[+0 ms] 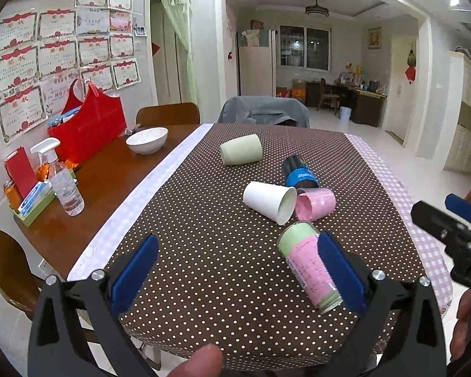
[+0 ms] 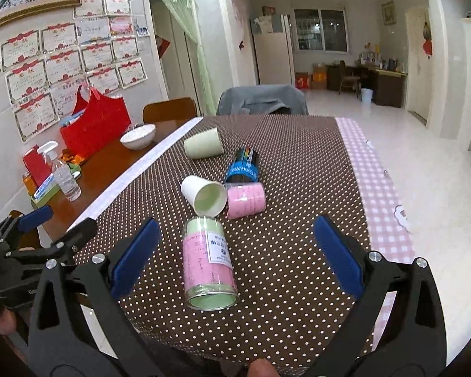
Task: Flip cup upside down
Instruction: 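Open the right gripper and withdraw it from the canister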
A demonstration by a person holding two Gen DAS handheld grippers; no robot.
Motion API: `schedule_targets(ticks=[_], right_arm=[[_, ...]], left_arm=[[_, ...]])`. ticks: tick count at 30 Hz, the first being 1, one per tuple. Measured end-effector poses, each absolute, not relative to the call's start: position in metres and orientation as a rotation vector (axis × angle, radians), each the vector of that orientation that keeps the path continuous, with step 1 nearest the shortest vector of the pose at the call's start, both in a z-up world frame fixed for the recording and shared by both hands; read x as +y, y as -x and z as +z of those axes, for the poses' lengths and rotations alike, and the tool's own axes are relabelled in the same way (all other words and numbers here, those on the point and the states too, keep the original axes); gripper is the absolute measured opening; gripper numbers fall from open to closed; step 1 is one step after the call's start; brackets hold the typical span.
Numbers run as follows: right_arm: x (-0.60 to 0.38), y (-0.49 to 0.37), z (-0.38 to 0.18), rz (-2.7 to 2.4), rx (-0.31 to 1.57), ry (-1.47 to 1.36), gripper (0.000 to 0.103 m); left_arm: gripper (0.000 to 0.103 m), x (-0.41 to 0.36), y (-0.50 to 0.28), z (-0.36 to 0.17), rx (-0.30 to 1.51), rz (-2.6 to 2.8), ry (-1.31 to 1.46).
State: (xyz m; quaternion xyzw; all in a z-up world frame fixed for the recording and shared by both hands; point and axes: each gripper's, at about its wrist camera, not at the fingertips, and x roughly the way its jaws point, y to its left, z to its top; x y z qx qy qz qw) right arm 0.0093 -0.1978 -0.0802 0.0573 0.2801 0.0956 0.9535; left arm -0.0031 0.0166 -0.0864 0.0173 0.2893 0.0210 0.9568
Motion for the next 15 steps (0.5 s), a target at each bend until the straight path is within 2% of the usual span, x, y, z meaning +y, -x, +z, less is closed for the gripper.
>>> schedule_targets(ticks=[15], right_arm=[[-0.1946, 0.0002, -0.0678, 0.187, 0.527, -0.098, 0.097]], left_arm=[[0.099, 0.0133, 0.0125, -0.0756, 0.561, 0.029, -0.039]])
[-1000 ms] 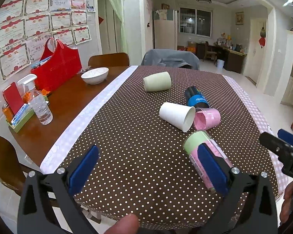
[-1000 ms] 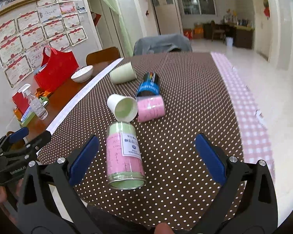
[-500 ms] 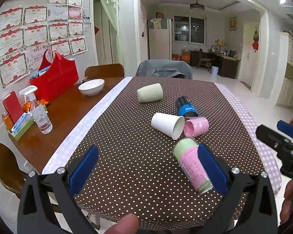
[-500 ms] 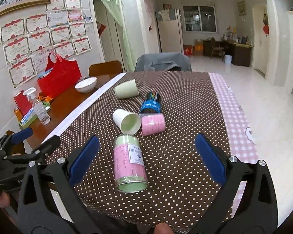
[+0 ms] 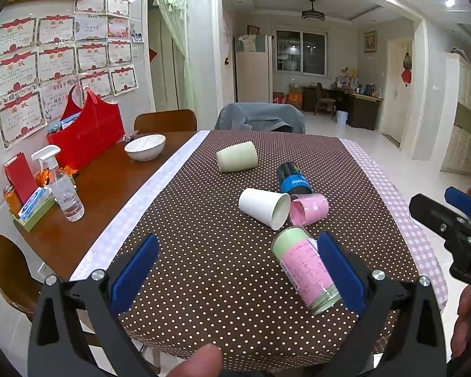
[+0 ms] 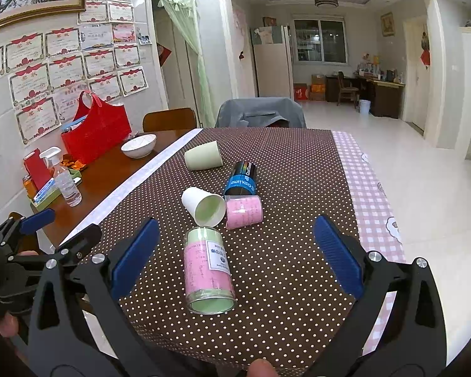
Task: Flip cup upside down
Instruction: 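Open the right gripper and withdraw it from the canister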
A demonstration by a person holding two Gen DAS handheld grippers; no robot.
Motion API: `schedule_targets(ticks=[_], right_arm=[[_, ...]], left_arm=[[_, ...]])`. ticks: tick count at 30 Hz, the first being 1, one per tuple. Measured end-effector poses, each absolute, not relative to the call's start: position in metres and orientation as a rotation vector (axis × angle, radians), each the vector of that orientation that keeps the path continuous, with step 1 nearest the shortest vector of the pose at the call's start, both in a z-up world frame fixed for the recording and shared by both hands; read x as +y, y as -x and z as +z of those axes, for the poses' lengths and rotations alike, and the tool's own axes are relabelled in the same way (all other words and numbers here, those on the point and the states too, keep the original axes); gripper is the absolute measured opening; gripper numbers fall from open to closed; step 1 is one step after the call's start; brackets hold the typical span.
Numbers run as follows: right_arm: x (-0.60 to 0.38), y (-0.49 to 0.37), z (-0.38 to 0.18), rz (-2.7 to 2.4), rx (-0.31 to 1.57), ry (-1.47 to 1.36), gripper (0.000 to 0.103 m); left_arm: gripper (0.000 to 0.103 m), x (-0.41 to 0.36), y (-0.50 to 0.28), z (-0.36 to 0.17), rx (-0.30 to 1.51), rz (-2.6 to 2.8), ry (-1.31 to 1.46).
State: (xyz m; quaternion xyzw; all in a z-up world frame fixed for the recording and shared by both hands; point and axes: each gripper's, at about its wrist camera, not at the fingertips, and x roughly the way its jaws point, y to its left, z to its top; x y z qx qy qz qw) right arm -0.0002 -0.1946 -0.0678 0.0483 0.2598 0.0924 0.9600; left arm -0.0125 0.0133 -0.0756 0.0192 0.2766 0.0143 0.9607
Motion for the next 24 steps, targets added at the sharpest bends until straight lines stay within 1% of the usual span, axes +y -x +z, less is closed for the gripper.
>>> schedule_targets(ticks=[12, 24], right_arm=[[-0.193, 0.006, -0.054, 0.186, 0.477, -0.091, 0.097], [-0.199, 0.006, -0.054, 0.174, 0.464, -0.094, 0.097]], left_arm=[[0.099, 0.011, 0.019, -0.068, 0.539, 0.023, -0.046], [0.099, 0.005, 0.017, -0.070, 0.561, 0.008, -0.048]])
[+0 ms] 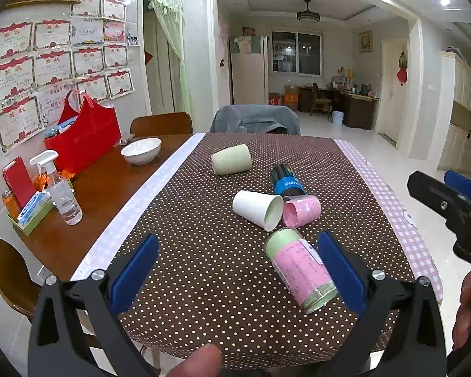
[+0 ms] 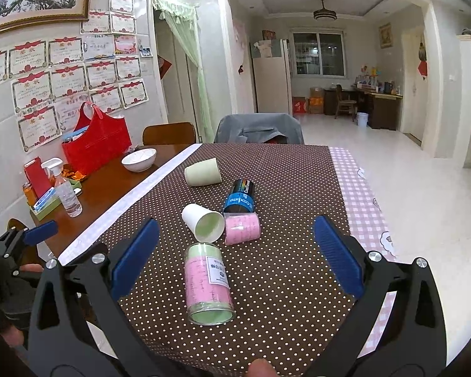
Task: Flip cup upside down
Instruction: 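Open the right gripper and withdraw it from the canister, then reach the left gripper to the lying canister and grasp its body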
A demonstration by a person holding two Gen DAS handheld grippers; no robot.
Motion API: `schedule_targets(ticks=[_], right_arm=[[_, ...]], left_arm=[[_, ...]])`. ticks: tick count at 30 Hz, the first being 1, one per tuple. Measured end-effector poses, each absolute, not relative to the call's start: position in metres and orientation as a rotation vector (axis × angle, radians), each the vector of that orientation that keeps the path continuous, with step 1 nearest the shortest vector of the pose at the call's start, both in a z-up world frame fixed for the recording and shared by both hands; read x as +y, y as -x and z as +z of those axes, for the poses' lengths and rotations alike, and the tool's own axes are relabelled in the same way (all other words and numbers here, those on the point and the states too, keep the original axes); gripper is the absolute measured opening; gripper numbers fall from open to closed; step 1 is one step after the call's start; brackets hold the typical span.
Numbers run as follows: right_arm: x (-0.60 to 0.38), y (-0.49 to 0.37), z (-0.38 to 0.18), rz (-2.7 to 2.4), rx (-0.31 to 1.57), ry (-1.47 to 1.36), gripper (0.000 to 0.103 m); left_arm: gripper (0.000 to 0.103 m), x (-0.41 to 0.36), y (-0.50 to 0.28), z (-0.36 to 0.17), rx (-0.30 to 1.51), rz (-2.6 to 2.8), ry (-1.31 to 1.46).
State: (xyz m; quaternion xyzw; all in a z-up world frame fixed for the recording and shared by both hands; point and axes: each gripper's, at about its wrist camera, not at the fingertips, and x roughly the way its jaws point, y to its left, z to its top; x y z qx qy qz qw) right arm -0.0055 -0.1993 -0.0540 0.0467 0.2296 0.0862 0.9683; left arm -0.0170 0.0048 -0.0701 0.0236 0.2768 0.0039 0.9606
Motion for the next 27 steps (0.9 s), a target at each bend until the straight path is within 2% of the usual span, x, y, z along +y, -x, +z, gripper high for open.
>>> schedule_targets(ticks=[9, 27], right_arm=[[-0.220, -0.010, -0.070, 0.148, 0.511, -0.132, 0.097], [-0.260, -0.071, -0.114, 0.130, 0.651, -0.176, 0.097]], left_arm=[[0.099, -0.002, -0.006, -0.089, 0.648, -0.001, -0.023], [0.099, -0.040, -0.108, -0.171, 0.994, -0.009, 0.122]])
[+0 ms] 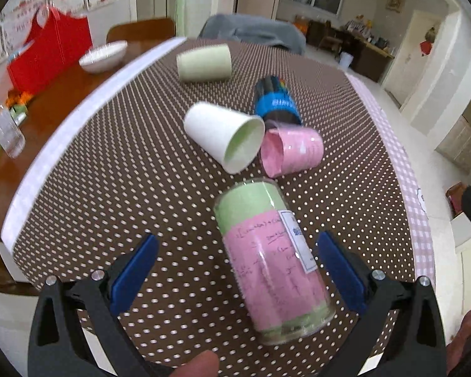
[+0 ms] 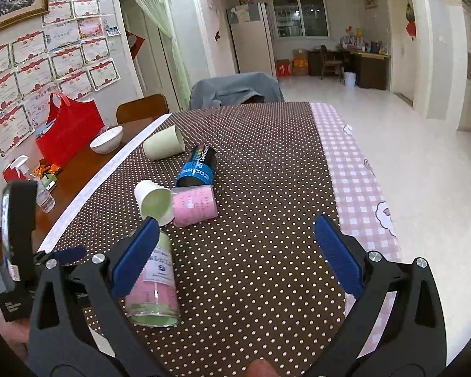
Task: Flip cup upside down
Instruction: 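Reach the left gripper to the lying canister and grasp its body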
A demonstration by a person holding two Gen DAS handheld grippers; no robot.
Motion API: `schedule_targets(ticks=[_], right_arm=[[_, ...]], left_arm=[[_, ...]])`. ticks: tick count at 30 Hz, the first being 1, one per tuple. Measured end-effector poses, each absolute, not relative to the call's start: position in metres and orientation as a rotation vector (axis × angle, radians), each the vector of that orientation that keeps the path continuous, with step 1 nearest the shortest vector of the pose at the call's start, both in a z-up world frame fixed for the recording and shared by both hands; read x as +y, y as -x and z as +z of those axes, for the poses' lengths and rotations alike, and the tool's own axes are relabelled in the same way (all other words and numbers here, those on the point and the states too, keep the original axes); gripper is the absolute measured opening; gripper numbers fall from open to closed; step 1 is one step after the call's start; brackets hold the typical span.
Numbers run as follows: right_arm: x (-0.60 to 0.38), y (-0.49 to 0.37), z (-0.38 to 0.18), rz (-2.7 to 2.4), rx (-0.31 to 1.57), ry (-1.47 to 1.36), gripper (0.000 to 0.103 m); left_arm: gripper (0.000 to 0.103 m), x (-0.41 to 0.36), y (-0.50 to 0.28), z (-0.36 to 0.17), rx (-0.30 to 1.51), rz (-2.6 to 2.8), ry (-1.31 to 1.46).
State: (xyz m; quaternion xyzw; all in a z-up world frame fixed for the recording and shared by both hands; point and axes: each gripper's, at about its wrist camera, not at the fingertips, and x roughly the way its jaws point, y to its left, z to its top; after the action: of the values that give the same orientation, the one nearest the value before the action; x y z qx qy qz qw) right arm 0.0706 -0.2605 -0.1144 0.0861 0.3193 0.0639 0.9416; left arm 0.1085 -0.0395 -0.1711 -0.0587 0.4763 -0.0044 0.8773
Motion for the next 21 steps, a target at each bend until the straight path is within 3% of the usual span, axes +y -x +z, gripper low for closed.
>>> schedule_targets(ticks=[11, 12, 14, 21], right_arm=[[-0.268, -0.096, -0.133, 0.164, 0.699, -0.210, 0.097], [-0.269, -0.098, -0.134, 0.165, 0.701, -0.213, 0.097], [-0.270, -0.100, -0.136, 0.164, 0.707, -0.220, 0.097], [-0.274, -0.101, -0.139, 0.152, 0.709, -0.233, 0.097]], left_arm=[[0.098, -0.040, -0.149, -0.215, 1.160, 0.015, 0.242], [0.095, -0.041, -0.152, -0.218, 1.175, 0.007, 0.248], [0.077, -0.044, -0.160, -0.224, 1.209, -0.039, 0.258], [0.075, -0.049, -0.177, -0.226, 1.252, -0.101, 0.184]])
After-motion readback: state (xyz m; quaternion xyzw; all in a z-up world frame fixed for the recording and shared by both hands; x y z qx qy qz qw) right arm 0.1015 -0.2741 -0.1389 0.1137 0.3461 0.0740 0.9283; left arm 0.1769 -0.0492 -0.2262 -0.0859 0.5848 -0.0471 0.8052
